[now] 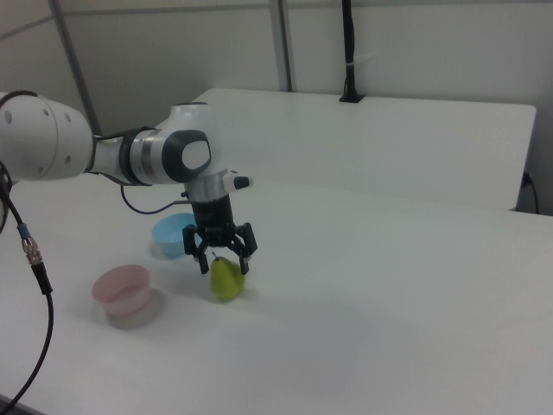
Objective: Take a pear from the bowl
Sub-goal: 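Lift the pear out of the pink bowl and carry it aside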
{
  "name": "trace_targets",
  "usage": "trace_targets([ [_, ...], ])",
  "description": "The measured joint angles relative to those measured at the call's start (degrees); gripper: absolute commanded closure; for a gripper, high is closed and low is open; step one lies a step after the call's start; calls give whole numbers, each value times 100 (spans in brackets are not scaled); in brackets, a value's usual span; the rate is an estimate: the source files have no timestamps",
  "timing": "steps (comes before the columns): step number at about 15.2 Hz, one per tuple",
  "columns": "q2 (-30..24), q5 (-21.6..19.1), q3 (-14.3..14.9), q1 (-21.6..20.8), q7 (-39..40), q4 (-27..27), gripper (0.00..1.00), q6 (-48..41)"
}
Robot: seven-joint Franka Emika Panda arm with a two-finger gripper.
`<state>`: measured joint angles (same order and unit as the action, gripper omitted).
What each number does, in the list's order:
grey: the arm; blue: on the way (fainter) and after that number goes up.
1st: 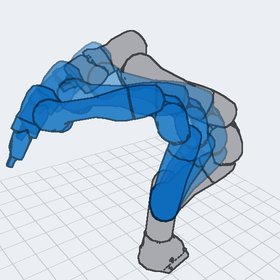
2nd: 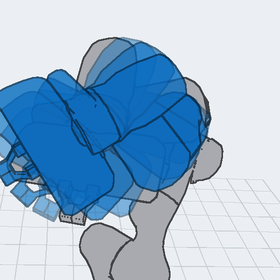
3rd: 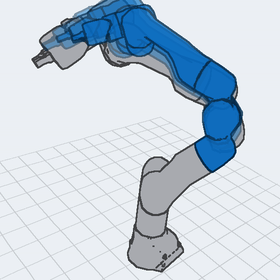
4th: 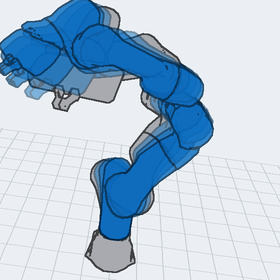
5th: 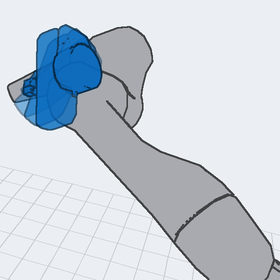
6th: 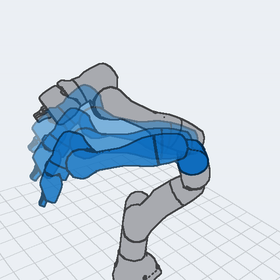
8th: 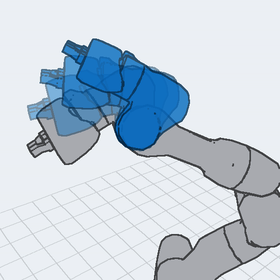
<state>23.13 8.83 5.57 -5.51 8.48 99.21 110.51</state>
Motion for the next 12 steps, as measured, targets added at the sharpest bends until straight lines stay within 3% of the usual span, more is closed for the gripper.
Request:
trace_targets([
  [4,-357,0,13,4,-466,-145,0,0],
  [8,-1309,-1,19,14,-790,-159,0,-386],
  [12,-1895,-45,21,55,-954,-140,0,-829],
])
